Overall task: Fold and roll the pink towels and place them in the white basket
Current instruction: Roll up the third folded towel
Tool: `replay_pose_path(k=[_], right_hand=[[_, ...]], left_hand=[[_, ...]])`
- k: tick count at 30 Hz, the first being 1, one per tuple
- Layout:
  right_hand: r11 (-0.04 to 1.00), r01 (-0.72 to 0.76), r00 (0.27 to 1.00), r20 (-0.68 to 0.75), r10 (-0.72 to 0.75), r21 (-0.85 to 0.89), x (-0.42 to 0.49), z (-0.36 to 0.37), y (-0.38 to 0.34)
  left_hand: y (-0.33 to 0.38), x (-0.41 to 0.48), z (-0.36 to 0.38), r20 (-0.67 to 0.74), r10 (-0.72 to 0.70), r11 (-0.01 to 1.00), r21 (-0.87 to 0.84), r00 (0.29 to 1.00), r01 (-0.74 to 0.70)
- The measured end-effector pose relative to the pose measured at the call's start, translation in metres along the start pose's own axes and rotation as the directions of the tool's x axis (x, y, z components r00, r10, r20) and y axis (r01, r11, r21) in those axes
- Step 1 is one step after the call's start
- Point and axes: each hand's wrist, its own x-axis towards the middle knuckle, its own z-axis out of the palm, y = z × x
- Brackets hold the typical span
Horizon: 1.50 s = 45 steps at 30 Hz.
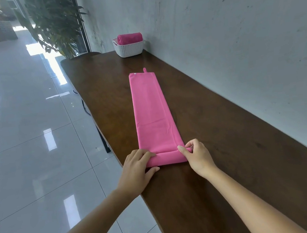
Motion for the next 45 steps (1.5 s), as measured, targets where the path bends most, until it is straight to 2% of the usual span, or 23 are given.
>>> replay_pose_path(k=[4, 7, 10, 15, 19, 23, 26, 29, 32, 35, 38, 42, 45], right_hand=[[0.999, 0.016, 0.993, -0.116, -0.02, -0.04, 0.001, 0.006, -0.002], [0.969, 0.188, 0.959, -0.184, -0.216, -0.161, -0.006, 0.006, 0.003], [0.919, 0.301, 0.93, -0.134, -0.342, -0.253, -0.01, 0.006, 0.015], [0.873, 0.368, 0.916, -0.037, -0.399, -0.319, -0.007, 0.003, 0.029], [0.887, 0.338, 0.935, -0.001, -0.356, -0.314, 0.004, 0.002, 0.022], [0.913, 0.268, 0.963, 0.057, -0.263, -0.309, 0.017, -0.001, 0.006], [0.942, 0.184, 0.98, 0.13, -0.152, -0.283, 0.028, -0.008, -0.007], [0.981, 0.067, 0.981, 0.193, -0.031, -0.184, 0.038, -0.016, -0.021], [0.989, -0.039, 0.97, 0.233, 0.071, -0.141, 0.048, -0.018, -0.029], [0.987, -0.106, 0.964, 0.23, 0.132, -0.12, 0.056, -0.016, -0.035], [0.982, -0.117, 0.96, 0.236, 0.149, -0.145, 0.055, -0.012, -0.041], [0.959, -0.047, 0.977, 0.185, 0.102, -0.28, 0.048, -0.006, -0.045], [0.927, 0.067, 0.997, 0.07, -0.045, -0.369, 0.039, -0.001, -0.048]], left_hand=[[-0.01, 0.011, -0.001, -0.006, 0.041, 0.999, -0.004, 0.999, -0.041], [-0.016, 0.018, -0.002, 0.01, 0.039, 0.999, -0.034, 0.999, -0.039], [-0.023, 0.026, -0.006, 0.064, 0.011, 0.999, -0.045, 0.998, -0.008], [-0.029, 0.049, -0.013, 0.221, -0.107, 0.976, -0.162, 0.969, 0.145], [-0.033, 0.066, -0.017, 0.319, -0.248, 0.899, -0.276, 0.915, 0.34], [-0.03, 0.07, -0.013, 0.269, -0.336, 0.837, -0.354, 0.903, 0.417], [-0.03, 0.067, -0.012, 0.118, -0.315, 0.873, -0.353, 0.942, 0.336], [-0.037, 0.065, -0.013, 0.028, -0.194, 0.942, -0.274, 0.981, 0.194], [-0.047, 0.065, -0.013, 0.026, -0.095, 0.971, -0.217, 0.995, 0.098], [-0.053, 0.066, -0.015, 0.097, -0.069, 0.982, -0.167, 0.993, 0.085], [-0.056, 0.063, -0.017, 0.142, -0.113, 0.982, -0.134, 0.983, 0.132], [-0.063, 0.065, -0.024, 0.204, -0.152, 0.975, -0.132, 0.967, 0.181], [-0.066, 0.069, -0.033, 0.258, -0.17, 0.968, -0.138, 0.951, 0.211]])
